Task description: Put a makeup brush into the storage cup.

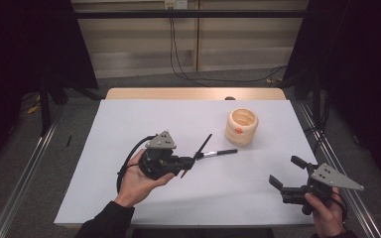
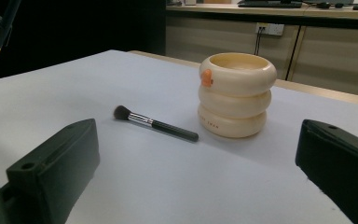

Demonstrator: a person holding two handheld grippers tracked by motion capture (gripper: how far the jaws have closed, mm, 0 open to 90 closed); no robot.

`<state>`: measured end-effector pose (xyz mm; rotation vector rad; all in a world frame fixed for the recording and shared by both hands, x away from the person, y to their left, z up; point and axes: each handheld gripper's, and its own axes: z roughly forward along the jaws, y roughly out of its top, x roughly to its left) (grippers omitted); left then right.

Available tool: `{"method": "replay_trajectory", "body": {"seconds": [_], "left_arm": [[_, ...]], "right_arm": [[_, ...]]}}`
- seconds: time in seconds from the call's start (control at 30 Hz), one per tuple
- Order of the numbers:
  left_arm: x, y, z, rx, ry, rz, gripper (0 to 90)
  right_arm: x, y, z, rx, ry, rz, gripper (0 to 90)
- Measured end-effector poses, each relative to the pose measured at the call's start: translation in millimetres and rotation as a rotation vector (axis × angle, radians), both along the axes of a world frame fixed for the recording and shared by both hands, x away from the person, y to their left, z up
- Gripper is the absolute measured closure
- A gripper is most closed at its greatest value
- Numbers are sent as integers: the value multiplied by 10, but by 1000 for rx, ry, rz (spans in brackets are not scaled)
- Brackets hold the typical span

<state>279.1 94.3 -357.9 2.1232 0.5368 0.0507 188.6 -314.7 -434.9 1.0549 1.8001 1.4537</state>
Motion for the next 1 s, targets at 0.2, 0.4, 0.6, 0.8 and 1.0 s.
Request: {"method": "replay_trajectory", "body": {"seconds": [0.2,0.4,0.6,0.8,1.0], "left_arm": [[67,-77,2,80,53,-5,838],[146,-159,-13,169,109,-10,838],[184,-211,-28,242,111,-63,838],[188,-326,-109,324,141,-92,838],[180,-348,-203,389,203,-142,837]], "right_arm": [[2,-1,0,1,-1,-2,0],[1,-4,-1,-3,1,2,0],[7,-5,-5,-8,5,6,0],[6,2,-5,-3,8,8,0],[6,0,-5,-5,11,10,0]]}}
